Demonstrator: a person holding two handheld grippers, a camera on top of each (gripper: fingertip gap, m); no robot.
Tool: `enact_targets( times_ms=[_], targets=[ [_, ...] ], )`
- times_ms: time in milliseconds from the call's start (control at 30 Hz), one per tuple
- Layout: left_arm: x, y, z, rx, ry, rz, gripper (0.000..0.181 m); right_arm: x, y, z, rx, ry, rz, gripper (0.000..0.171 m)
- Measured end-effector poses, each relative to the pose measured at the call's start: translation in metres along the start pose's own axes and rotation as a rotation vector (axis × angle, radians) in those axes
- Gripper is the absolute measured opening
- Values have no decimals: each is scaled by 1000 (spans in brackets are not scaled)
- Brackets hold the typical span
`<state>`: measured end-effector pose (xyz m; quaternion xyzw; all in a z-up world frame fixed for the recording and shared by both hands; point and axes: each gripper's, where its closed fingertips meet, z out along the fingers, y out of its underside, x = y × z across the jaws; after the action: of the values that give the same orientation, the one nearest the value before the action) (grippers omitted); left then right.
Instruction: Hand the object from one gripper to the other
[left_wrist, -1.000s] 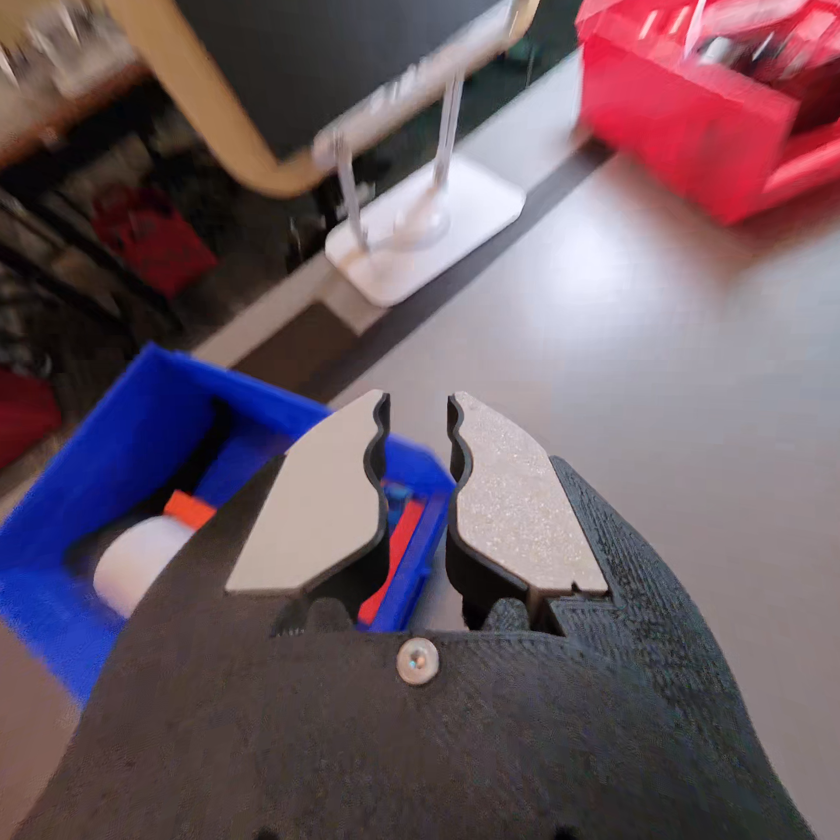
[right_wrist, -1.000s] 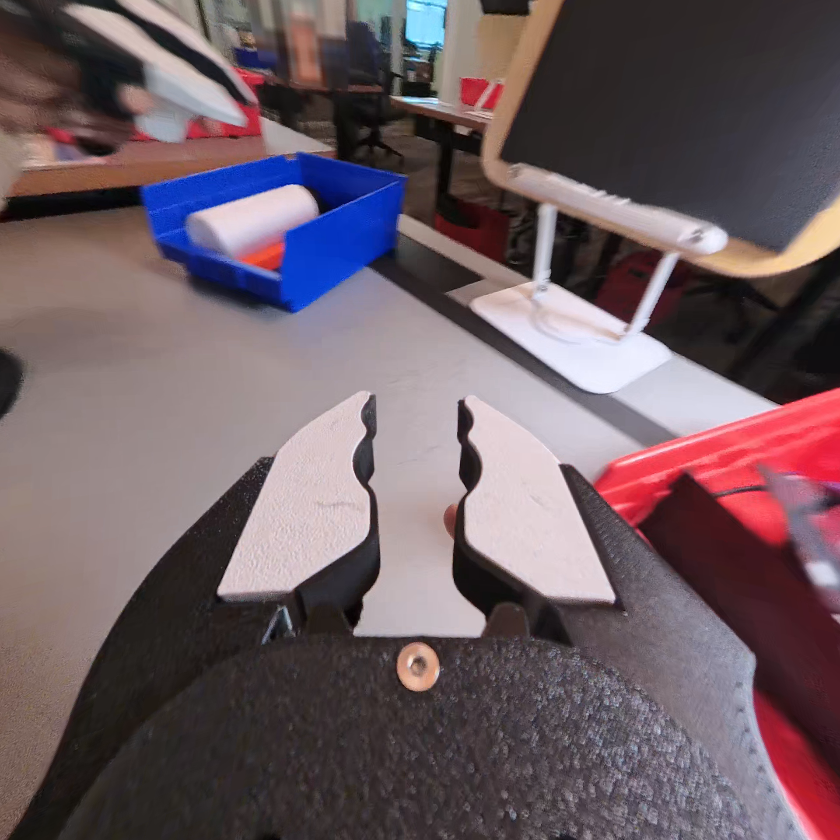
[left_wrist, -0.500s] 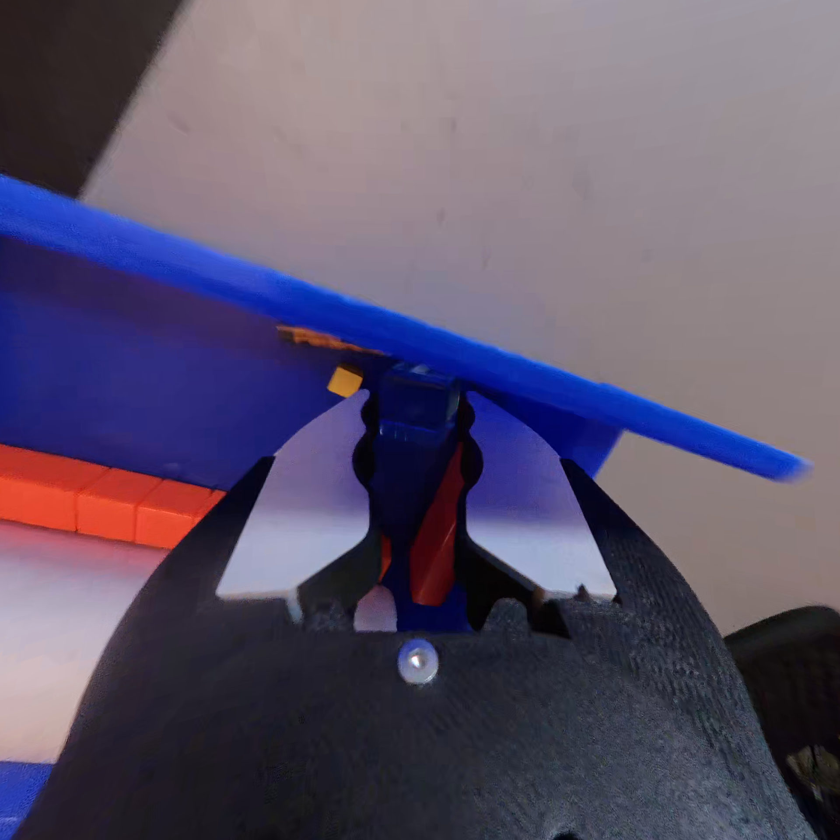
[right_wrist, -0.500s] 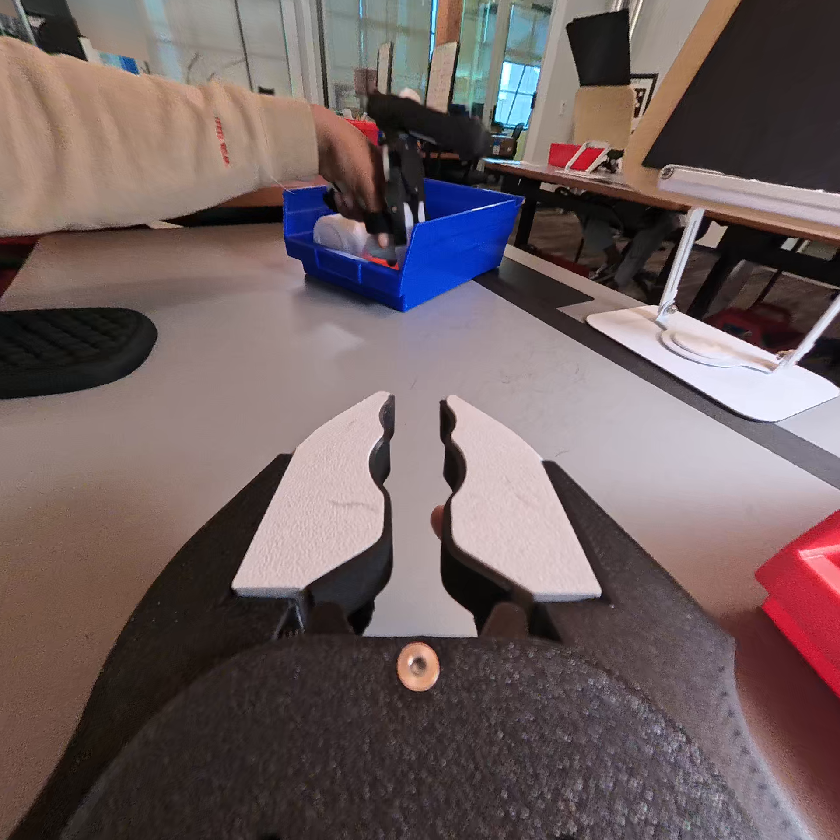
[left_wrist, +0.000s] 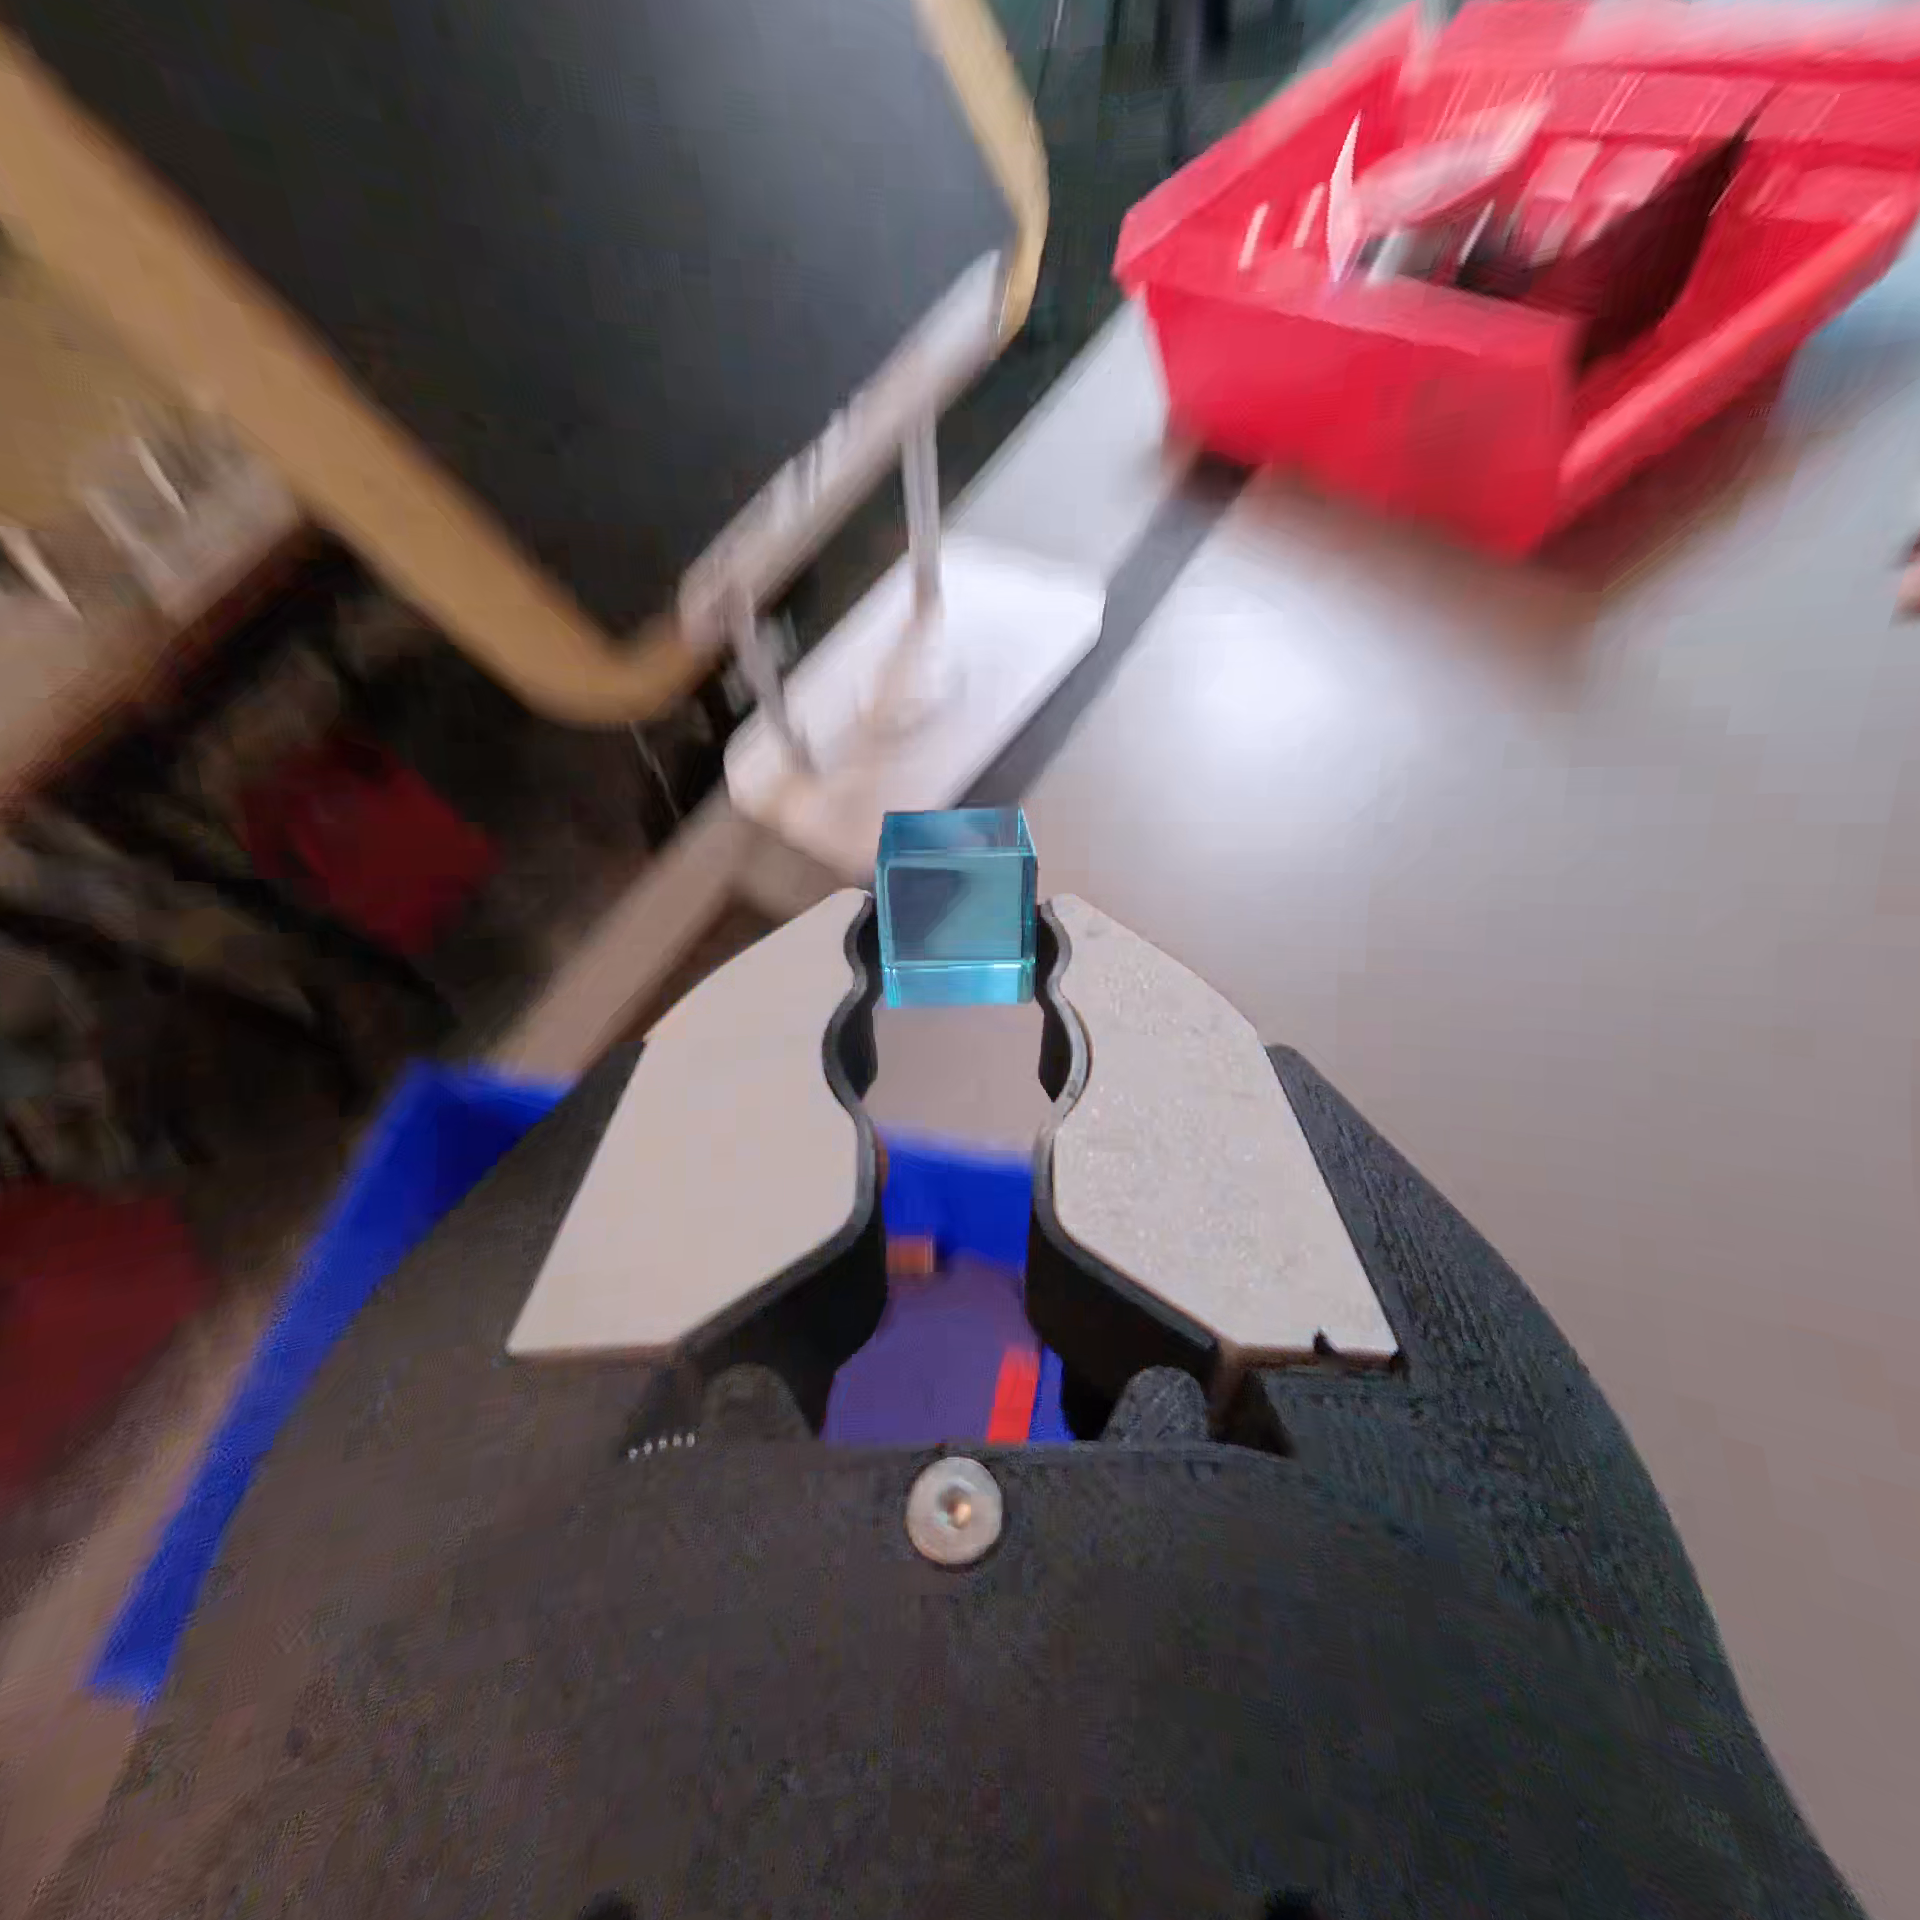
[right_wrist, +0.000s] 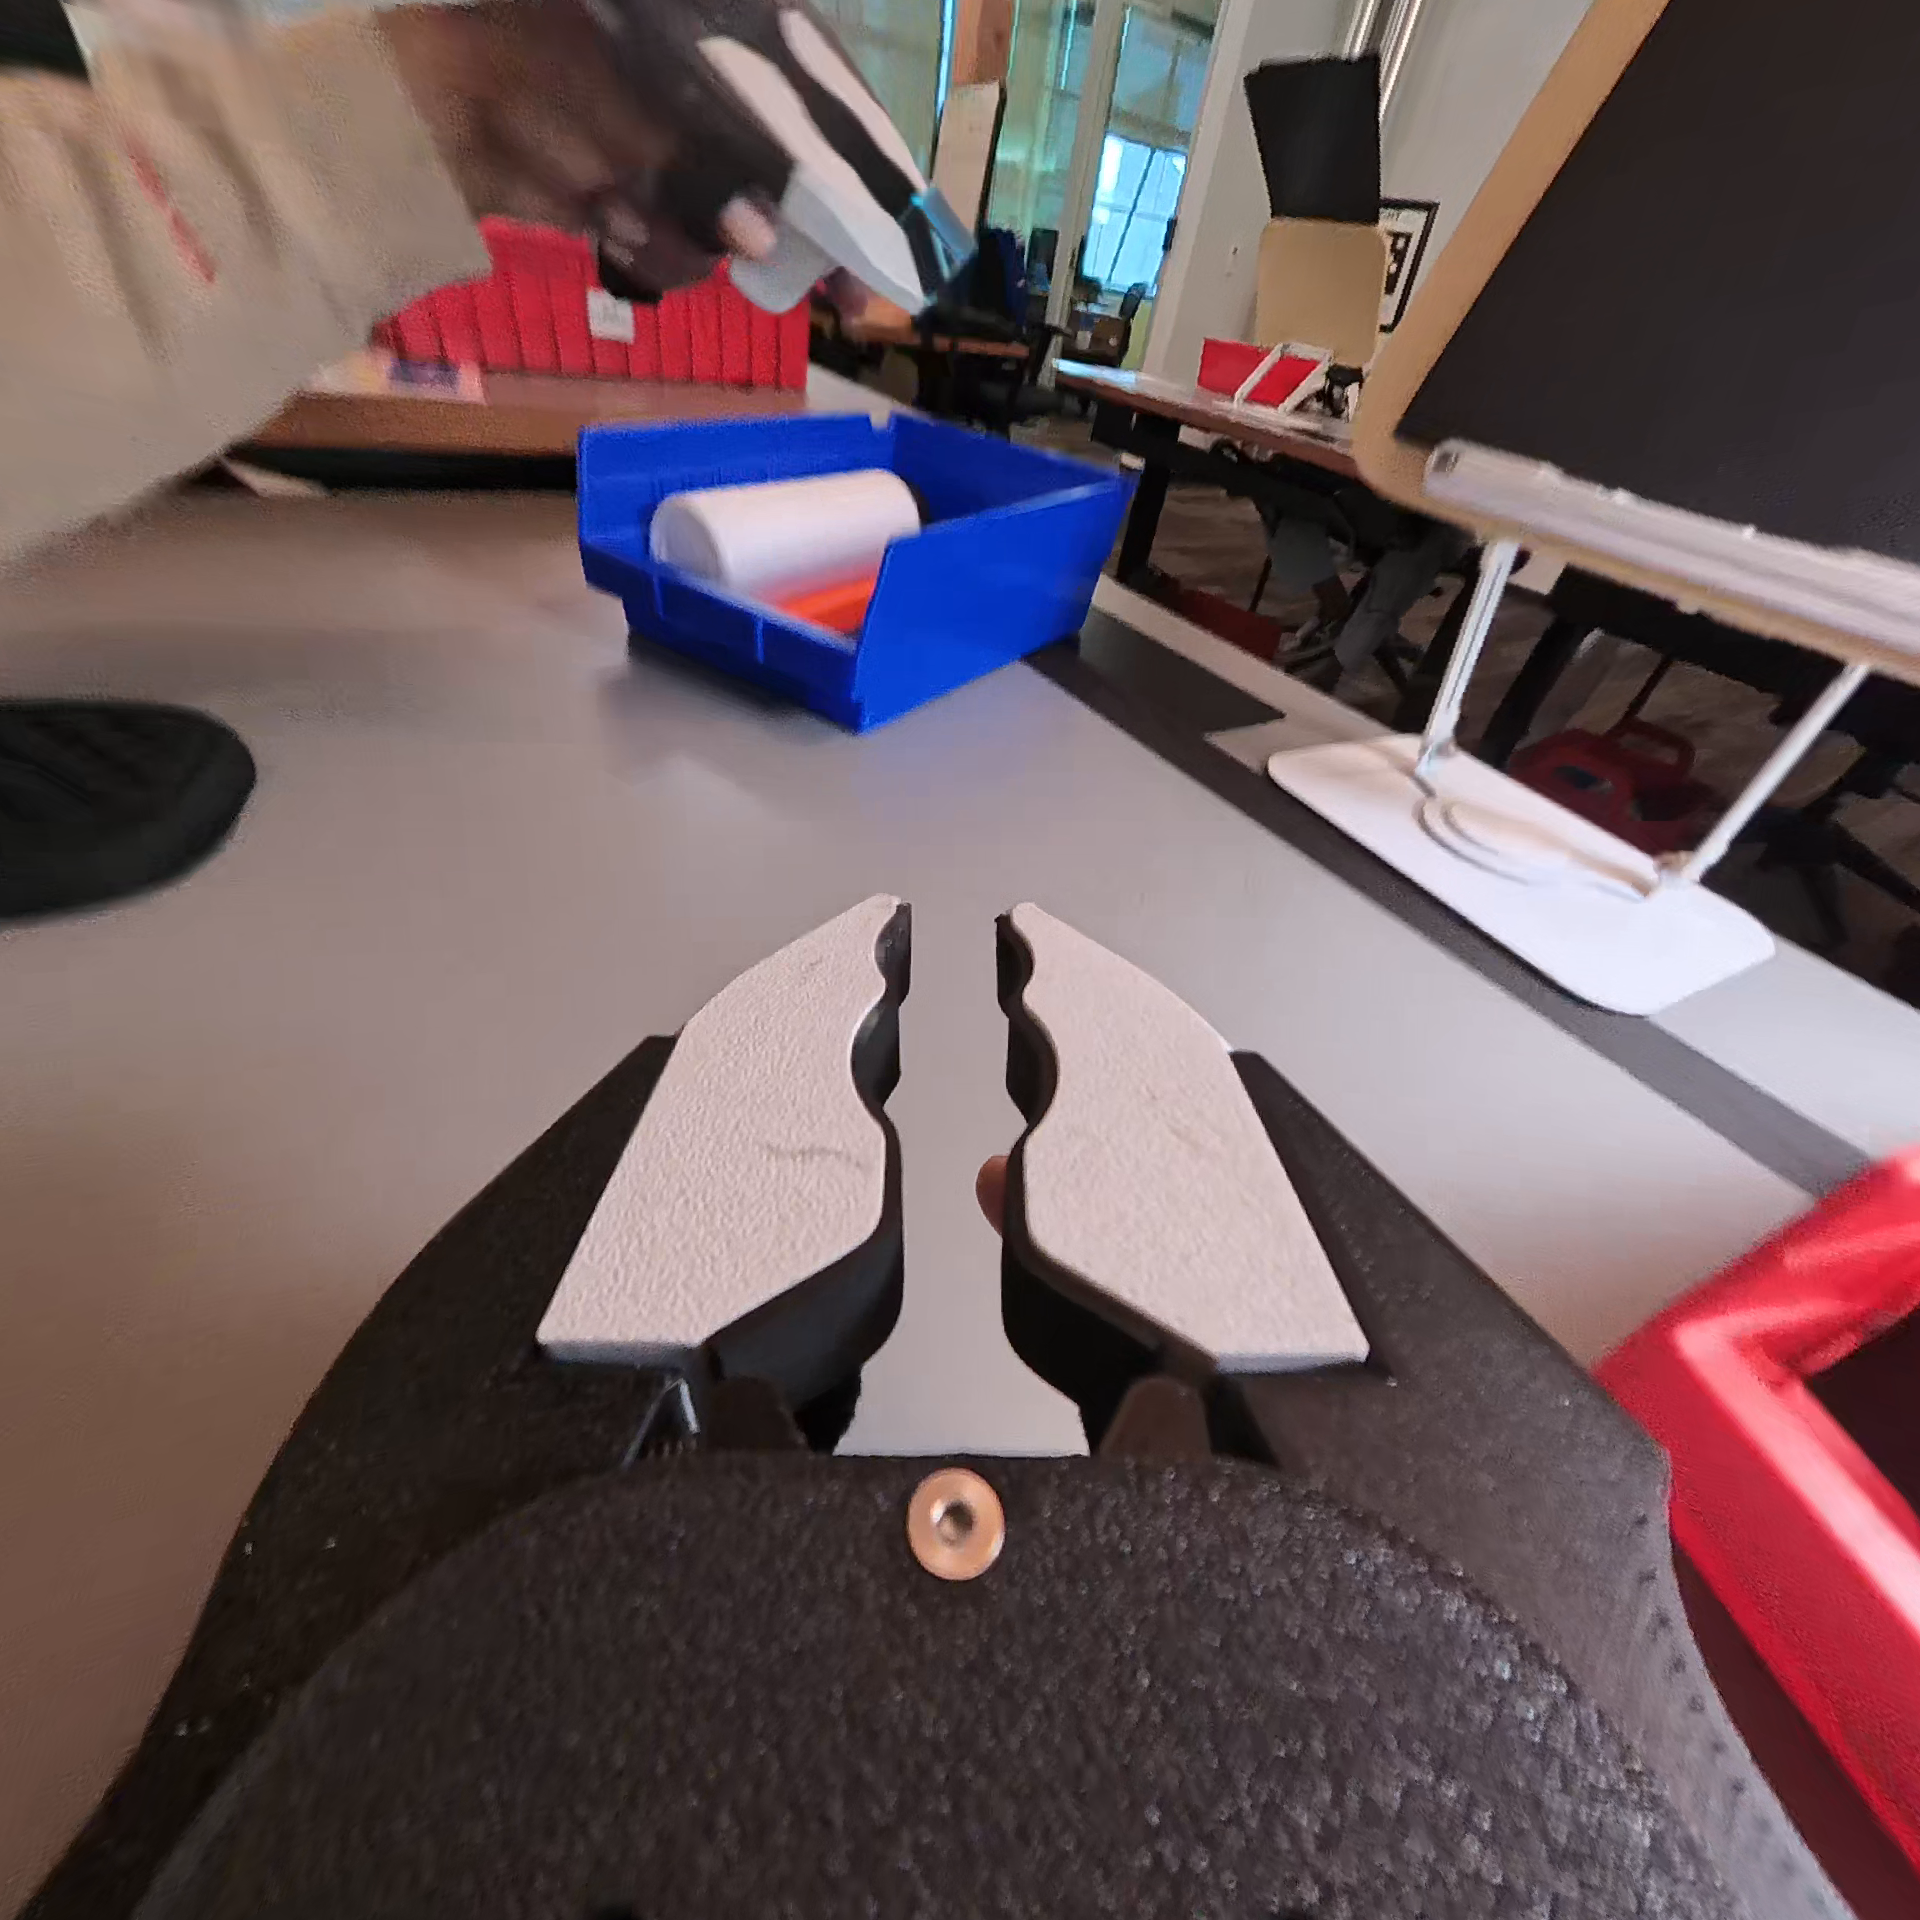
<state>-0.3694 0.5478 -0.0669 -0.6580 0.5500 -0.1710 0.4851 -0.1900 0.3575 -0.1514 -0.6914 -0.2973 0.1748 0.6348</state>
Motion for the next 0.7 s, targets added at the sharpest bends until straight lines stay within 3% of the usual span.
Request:
enact_targets(
  times_ms=[33,167,233,300,433,500,533,700],
  targets=[
    [17,-29,-8,123,-26,68,28,2,-15,6,22,-14,22,17],
    [80,-118,-19,448,-163,228,28,5,-115,28,183,-115,164,36],
    [103,-144,-18,538,-252,309,27,8,-162,30,259,-128,217,42],
    [126,-154,-15,577,-298,390,28,12,-183,31,264,-99,219,50],
    [161,-146,0,593,-324,525,28,-1,-162,38,162,-105,175,48],
    [165,-139,9,565,-347,592,28,-2,-154,38,173,-104,119,27],
    [167,-137,10,573,-339,596,28,-2,-151,38,167,-110,79,26],
    [173,-132,4,652,-43,376,26,1,-151,27,158,-131,-45,26]
  ],
)
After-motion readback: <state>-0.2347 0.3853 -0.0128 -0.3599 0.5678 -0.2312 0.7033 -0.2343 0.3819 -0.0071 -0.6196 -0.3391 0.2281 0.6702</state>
